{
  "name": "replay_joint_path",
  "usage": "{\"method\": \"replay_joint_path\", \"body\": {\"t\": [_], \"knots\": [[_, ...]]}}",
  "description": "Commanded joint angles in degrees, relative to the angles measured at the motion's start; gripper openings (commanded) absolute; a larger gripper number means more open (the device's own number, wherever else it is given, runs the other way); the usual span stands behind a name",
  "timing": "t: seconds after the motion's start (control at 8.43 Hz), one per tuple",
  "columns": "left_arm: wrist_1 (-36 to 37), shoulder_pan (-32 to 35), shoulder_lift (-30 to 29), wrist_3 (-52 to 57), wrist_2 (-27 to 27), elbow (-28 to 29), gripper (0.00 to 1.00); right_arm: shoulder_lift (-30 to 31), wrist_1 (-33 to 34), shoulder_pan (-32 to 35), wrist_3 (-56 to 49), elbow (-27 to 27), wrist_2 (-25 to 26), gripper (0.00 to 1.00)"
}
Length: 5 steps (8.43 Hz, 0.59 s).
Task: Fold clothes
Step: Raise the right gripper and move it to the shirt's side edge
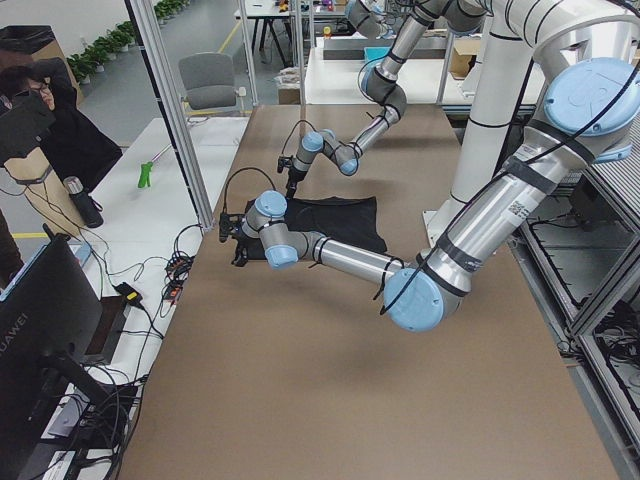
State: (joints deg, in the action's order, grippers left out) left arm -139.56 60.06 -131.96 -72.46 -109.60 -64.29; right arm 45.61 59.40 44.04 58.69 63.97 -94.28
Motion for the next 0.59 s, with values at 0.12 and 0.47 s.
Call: {"method": "replay_joint_path", "body": {"t": [0.12,0.47], "knots": [[-0.4,-0.1,0.1,-0.5,0.0,-0.2,0.95,9.0,-0.2,7.3,-8.6,7.0,-11.1,0.94],[-0.5,-0.1,0.2,-0.5,-0.1,-0.1,0.95,8.0,1.5,10.6,-3.6,11.5,-20.1,0.94]]}}
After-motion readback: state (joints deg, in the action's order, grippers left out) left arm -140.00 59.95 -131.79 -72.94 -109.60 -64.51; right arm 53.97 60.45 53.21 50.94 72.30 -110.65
